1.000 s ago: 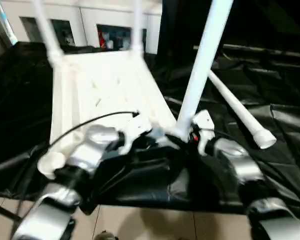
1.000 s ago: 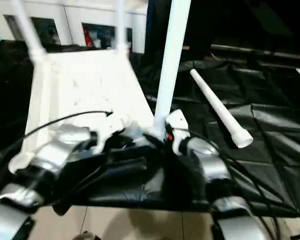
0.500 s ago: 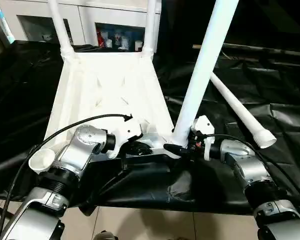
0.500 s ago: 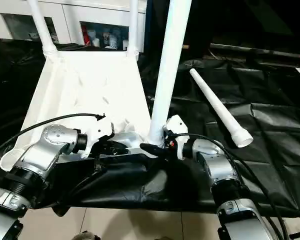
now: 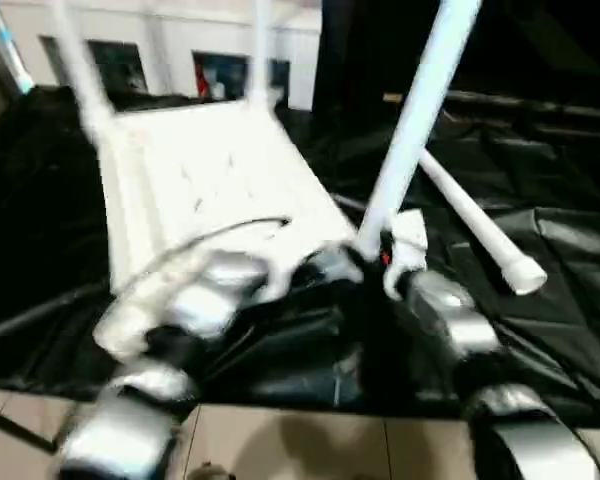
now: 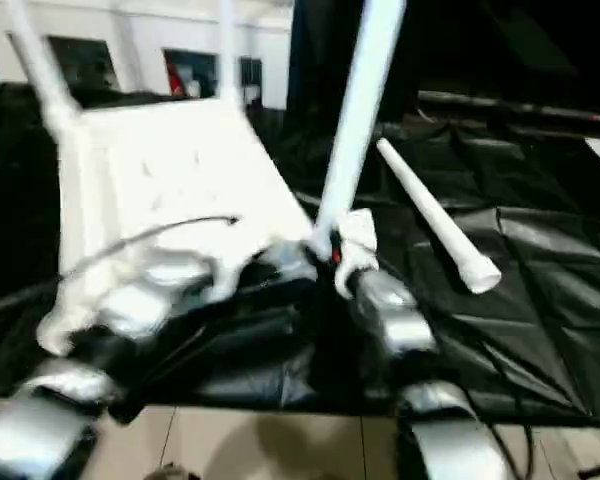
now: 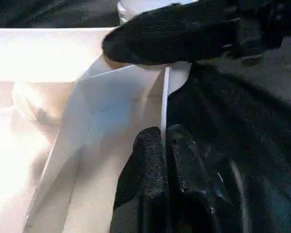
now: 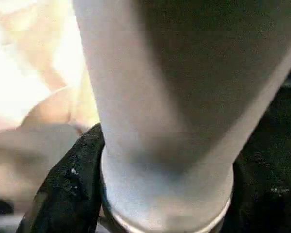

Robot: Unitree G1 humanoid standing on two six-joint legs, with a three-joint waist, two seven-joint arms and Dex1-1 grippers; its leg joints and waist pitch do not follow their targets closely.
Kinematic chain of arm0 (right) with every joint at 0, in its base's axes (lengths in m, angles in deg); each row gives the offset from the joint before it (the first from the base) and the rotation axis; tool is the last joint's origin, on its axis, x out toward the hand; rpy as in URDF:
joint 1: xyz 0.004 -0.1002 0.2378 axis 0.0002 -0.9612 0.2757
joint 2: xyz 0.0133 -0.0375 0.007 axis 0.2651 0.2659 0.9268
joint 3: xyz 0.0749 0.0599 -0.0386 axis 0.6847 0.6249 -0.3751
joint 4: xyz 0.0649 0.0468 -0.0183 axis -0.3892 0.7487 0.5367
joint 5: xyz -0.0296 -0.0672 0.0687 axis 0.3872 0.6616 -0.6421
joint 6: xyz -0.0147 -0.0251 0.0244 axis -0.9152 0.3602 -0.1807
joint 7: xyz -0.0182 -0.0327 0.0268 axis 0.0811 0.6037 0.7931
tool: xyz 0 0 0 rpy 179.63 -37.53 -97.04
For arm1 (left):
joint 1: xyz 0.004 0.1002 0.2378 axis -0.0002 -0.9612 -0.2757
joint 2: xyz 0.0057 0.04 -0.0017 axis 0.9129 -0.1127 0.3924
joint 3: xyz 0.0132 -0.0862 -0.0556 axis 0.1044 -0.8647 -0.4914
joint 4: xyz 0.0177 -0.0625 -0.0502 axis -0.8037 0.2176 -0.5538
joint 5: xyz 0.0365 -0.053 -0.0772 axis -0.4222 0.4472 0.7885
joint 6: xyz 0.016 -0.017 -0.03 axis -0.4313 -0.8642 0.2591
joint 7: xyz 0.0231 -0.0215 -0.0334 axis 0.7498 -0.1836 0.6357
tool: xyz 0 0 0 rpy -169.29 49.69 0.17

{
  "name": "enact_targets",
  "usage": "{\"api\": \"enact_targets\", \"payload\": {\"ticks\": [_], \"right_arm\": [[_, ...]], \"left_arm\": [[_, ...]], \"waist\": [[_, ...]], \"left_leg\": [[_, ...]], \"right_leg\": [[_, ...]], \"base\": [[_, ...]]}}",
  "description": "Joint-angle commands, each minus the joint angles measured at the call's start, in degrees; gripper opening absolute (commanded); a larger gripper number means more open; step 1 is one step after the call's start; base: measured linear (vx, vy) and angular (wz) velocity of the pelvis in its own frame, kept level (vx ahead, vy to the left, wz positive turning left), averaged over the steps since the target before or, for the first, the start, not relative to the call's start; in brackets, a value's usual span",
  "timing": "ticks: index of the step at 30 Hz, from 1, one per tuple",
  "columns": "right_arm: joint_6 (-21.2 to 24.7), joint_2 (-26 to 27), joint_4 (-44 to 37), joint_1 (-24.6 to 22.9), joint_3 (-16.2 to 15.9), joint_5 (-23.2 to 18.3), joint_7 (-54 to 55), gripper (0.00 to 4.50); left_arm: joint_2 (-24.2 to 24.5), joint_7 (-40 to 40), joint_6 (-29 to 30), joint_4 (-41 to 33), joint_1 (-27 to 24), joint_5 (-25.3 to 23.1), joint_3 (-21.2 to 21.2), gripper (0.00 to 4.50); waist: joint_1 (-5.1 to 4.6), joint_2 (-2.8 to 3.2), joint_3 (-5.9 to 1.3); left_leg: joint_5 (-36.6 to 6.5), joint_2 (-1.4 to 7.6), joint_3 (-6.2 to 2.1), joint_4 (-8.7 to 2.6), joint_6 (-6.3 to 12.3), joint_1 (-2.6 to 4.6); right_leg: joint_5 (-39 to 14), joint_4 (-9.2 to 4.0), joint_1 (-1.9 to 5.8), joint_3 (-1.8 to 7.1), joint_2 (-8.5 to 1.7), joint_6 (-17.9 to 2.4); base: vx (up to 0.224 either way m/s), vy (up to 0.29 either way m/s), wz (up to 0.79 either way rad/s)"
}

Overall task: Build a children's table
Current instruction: Rotate leg to tighten

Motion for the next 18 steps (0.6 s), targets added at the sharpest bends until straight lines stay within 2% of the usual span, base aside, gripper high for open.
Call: {"api": "enact_targets", "payload": {"ticks": [1,2,3,4,5,6,8,10,11,13,15,18], "right_arm": [[1.7,3.0,3.7,-2.0,-2.6,1.6,-0.5,2.77],[0.3,3.4,3.4,-2.1,-3.3,1.9,-2.0,2.77],[0.3,3.4,3.4,-2.1,-3.3,1.9,-2.0,3.12],[-1.1,3.7,3.1,-2.1,-3.3,1.8,-3.3,3.12],[-1.2,3.7,3.1,-2.1,-3.2,1.7,-3.4,3.33],[-1.7,3.4,2.8,-1.9,-2.4,0.8,-4.4,3.47],[-2.5,2.5,2.6,-1.9,-2.7,1.0,-5.6,3.66],[-3.0,1.0,1.8,-2.1,-3.3,1.0,-8.5,3.66],[-3.0,1.0,1.8,-2.1,-3.3,1.0,-8.5,3.66],[-3.6,-1.9,0.3,-2.8,-4.6,1.2,-15.2,3.66],[-6.0,-5.0,-0.4,-3.6,-7.1,3.4,-20.1,3.66],[-6.6,-7.5,-1.7,-4.4,-7.3,2.7,-25.5,3.66]], "left_arm": [[-1.8,-3.1,-0.8,1.3,0.4,0.3,-1.0,0.0],[-2.0,-2.3,-1.2,1.3,0.3,0.3,-0.6,0.0],[-2.0,-2.3,-1.2,1.3,0.3,0.3,-0.6,0.0],[-2.1,-1.7,-2.1,1.6,0.3,0.4,-0.4,0.0],[-2.1,-1.6,-2.2,1.6,0.3,0.4,-0.4,0.0],[-1.6,-1.2,-2.6,1.7,0.3,0.5,-0.4,0.0],[-0.9,-0.5,-2.9,1.4,0.2,0.8,-0.4,0.0],[0.0,1.3,-3.7,0.8,-0.3,1.4,-0.4,0.0],[0.0,1.3,-3.7,0.8,-0.3,1.4,-0.4,0.0],[1.7,4.6,-4.9,-0.3,-1.1,2.1,-0.2,0.0],[3.4,9.1,-6.1,-1.7,-2.3,3.3,0.0,0.0],[5.9,15.0,-7.3,-3.8,-3.9,4.7,0.8,0.0]], "waist": [[-0.03,0.05,-2.94],[-0.03,-0.02,-2.92],[0.01,0.02,-2.96],[0.02,-0.01,-2.98],[0.02,0.01,-2.97],[0.0,-0.13,-2.87],[-0.07,-0.08,-2.79],[-0.05,-0.08,-2.79],[-0.04,-0.13,-2.81],[0.01,-0.15,-2.78],[0.09,-0.12,-2.83],[0.22,-0.14,-2.94]], "left_leg": [[-13.0,1.47,-0.58,-3.8,0.25,0.17],[-12.9,1.43,-0.51,-3.76,0.51,0.13],[-12.9,1.43,-0.51,-3.74,0.63,0.13],[-12.8,1.45,-0.51,-3.75,0.84,0.12],[-12.5,1.47,-0.53,-3.76,1.02,0.03],[-13.0,1.45,-0.53,-3.81,1.21,0.03],[-14.1,1.47,-0.62,-3.91,1.3,-0.05],[-14.8,1.54,-0.63,-3.91,1.18,0.14],[-14.7,1.51,-0.65,-3.9,1.29,0.08],[-14.4,1.53,-0.64,-3.89,1.64,-0.07],[-13.2,1.6,-0.66,-3.8,2.35,-0.31],[-11.2,1.59,-0.48,-3.61,3.15,-0.33]], "right_leg": [[-15.4,-4.99,1.99,2.77,-3.89,-8.9],[-14.8,-5.02,1.94,2.77,-3.86,-8.8],[-14.6,-4.99,1.99,2.77,-3.91,-8.9],[-14.4,-4.99,2.07,2.75,-3.92,-8.9],[-14.0,-4.94,2.12,2.75,-3.94,-8.9],[-14.8,-5.05,2.11,2.69,-3.89,-8.8],[-17.2,-5.32,2.08,2.65,-3.99,-8.2],[-18.7,-5.48,1.91,2.71,-4.05,-8.1],[-18.6,-5.46,2.0,2.69,-4.06,-8.1],[-18.2,-5.46,2.05,2.69,-4.01,-8.2],[-16.5,-5.25,2.27,2.65,-4.05,-8.7],[-13.9,-4.94,2.34,2.73,-4.06,-9.8]], "base": [[0.0,0.0,0.0],[0.0,0.0,0.0],[0.0,0.0,0.0],[0.0,0.0,0.0],[0.0,0.0,0.0],[0.0,0.0,0.0],[0.0,0.0,0.0],[0.0,0.0,0.0],[0.0,0.0,0.0],[0.0,0.0,0.0],[0.0,0.0,0.0],[0.0,0.0,0.0]]}}
